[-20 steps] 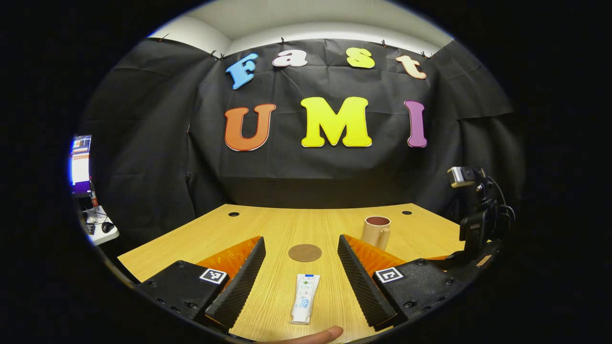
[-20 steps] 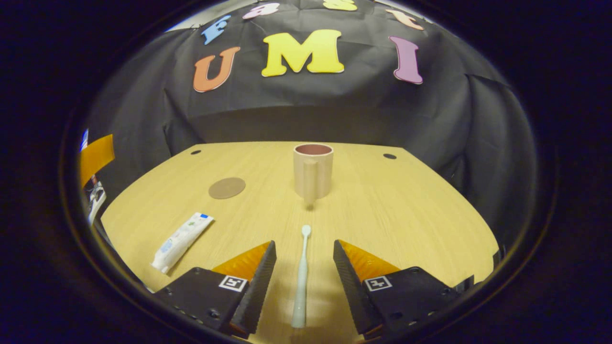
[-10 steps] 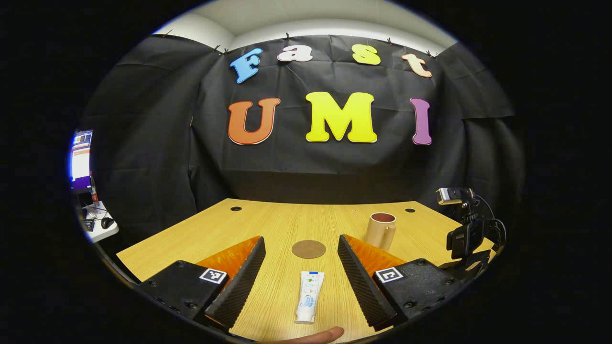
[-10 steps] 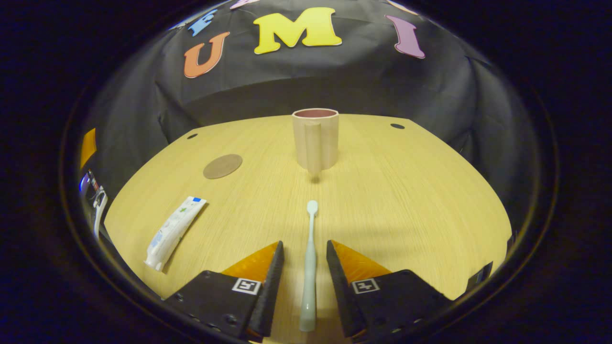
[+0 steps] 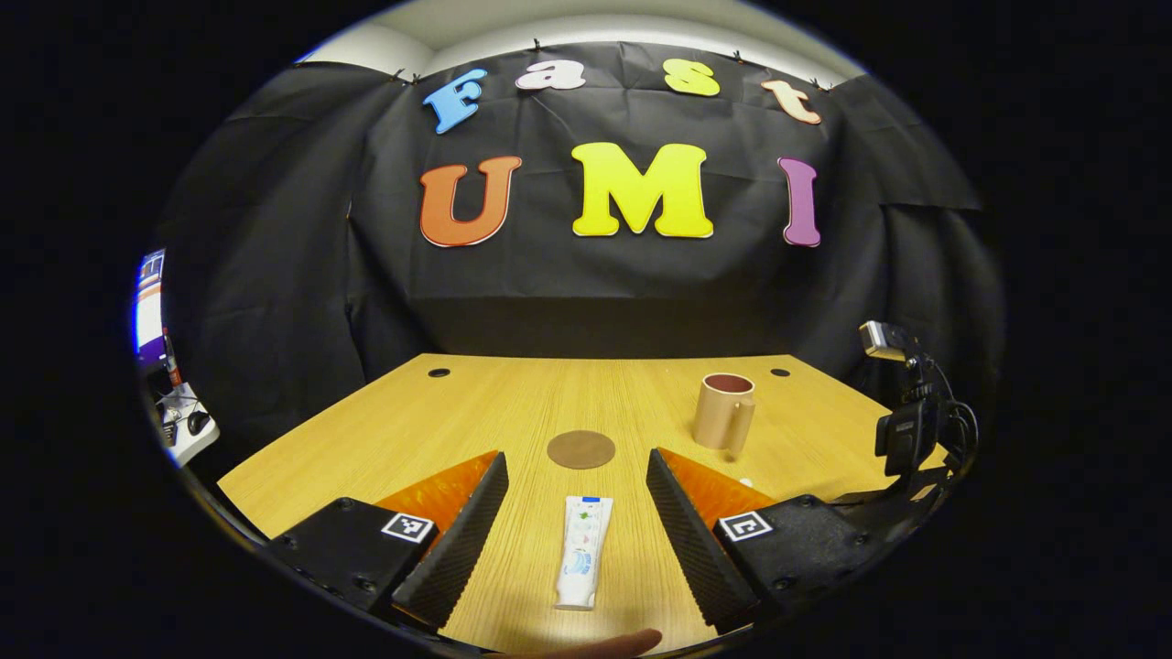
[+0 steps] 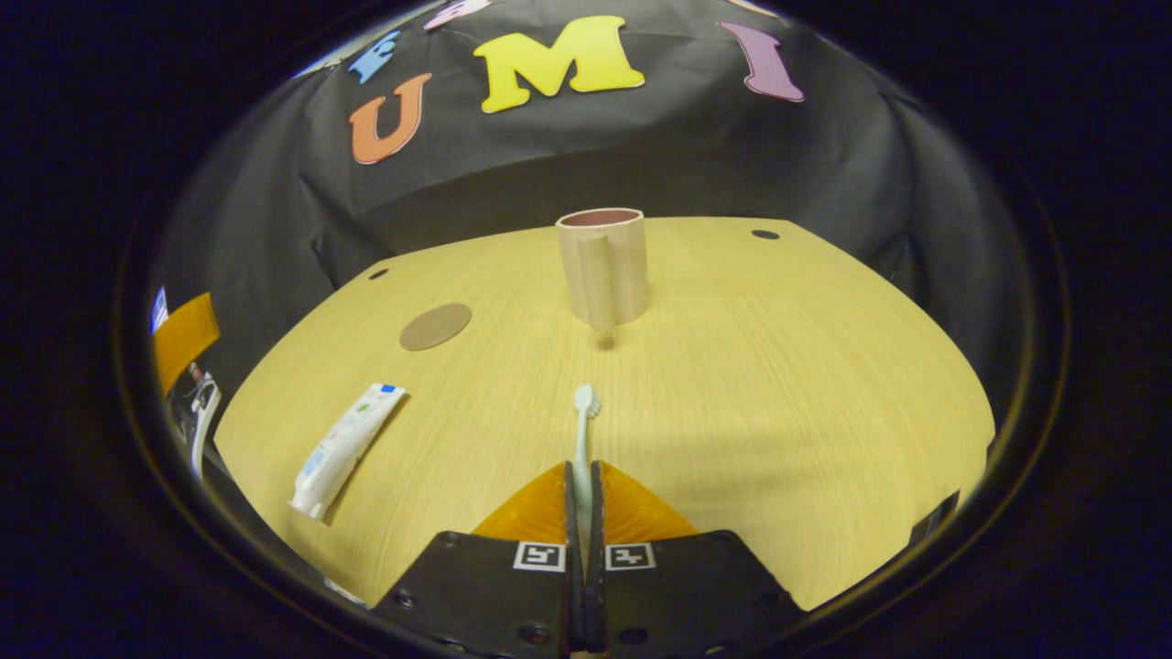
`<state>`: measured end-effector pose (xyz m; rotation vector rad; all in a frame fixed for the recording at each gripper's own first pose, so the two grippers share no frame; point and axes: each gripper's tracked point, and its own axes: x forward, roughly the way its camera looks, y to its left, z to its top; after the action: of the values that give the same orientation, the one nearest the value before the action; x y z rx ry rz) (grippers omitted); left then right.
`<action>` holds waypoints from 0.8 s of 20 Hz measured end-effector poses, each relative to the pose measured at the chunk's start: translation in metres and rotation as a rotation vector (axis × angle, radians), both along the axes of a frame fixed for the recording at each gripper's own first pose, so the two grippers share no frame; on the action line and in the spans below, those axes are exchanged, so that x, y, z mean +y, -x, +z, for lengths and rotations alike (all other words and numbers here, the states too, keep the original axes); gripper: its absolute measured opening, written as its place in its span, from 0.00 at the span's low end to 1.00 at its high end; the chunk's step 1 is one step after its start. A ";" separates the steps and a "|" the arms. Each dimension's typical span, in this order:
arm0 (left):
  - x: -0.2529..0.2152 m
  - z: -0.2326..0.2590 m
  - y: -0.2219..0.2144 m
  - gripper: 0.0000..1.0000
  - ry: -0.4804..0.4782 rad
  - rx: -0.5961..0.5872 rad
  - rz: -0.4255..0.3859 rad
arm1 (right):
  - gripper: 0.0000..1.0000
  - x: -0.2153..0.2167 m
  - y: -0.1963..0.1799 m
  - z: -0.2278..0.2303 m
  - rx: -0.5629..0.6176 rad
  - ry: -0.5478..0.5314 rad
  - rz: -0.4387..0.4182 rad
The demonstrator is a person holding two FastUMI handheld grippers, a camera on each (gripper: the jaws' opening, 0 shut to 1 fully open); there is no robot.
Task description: Put the toothbrush and toothpaste on the desktop into the cup, then pick up the cup and place it on the coaster on the desktop.
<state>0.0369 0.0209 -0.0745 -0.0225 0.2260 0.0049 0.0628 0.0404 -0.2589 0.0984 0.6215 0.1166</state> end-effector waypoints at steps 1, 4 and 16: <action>-0.007 -0.009 -0.003 0.97 0.011 0.027 -0.022 | 0.00 -0.001 0.002 0.004 -0.019 -0.004 0.013; -0.007 -0.032 -0.006 0.97 -0.010 0.097 -0.022 | 0.01 -0.002 0.007 0.022 -0.073 -0.018 0.022; -0.003 -0.123 -0.011 0.82 0.016 0.412 -0.053 | 0.01 -0.009 0.025 0.058 -0.163 -0.027 0.045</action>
<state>0.0478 0.0177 -0.1975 -0.0313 0.6385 -0.0454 0.0374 0.0319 -0.2014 0.1003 0.4599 0.1750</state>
